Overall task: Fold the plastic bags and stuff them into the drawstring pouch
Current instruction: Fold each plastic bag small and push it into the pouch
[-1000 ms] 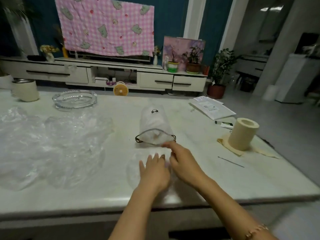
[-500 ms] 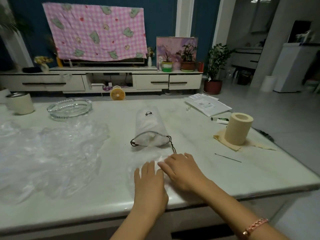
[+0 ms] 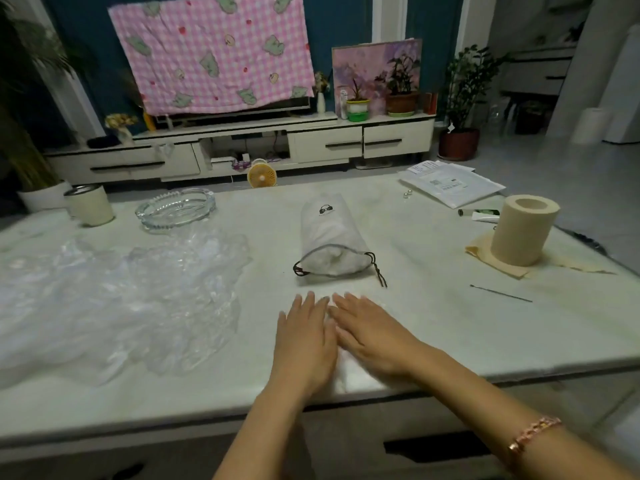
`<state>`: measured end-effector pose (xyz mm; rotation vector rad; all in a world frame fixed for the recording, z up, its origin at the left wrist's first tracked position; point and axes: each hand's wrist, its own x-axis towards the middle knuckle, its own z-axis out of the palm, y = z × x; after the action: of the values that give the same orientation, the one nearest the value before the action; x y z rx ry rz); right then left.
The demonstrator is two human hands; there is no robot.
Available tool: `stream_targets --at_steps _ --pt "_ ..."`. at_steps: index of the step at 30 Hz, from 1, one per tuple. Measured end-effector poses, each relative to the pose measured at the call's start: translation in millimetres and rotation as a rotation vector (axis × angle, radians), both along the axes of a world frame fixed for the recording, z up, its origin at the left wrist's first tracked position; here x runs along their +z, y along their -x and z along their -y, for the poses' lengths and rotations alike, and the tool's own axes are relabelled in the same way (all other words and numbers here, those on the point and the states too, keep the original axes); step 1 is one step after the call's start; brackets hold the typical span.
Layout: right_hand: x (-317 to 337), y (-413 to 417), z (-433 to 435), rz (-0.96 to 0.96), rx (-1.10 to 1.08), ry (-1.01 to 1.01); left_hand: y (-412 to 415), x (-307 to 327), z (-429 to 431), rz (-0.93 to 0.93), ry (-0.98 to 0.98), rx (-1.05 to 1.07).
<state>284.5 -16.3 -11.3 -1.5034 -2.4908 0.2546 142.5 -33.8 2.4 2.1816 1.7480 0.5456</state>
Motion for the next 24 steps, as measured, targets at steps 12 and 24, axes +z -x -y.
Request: stream_targets --at_steps 12,24 --pt "15 -49 37 -0.432 0.044 0.125 60 -21 19 -0.027 -0.231 -0.302" --pt "19 -36 21 -0.497 -0.034 0.123 60 -21 18 -0.096 -0.454 -0.276"
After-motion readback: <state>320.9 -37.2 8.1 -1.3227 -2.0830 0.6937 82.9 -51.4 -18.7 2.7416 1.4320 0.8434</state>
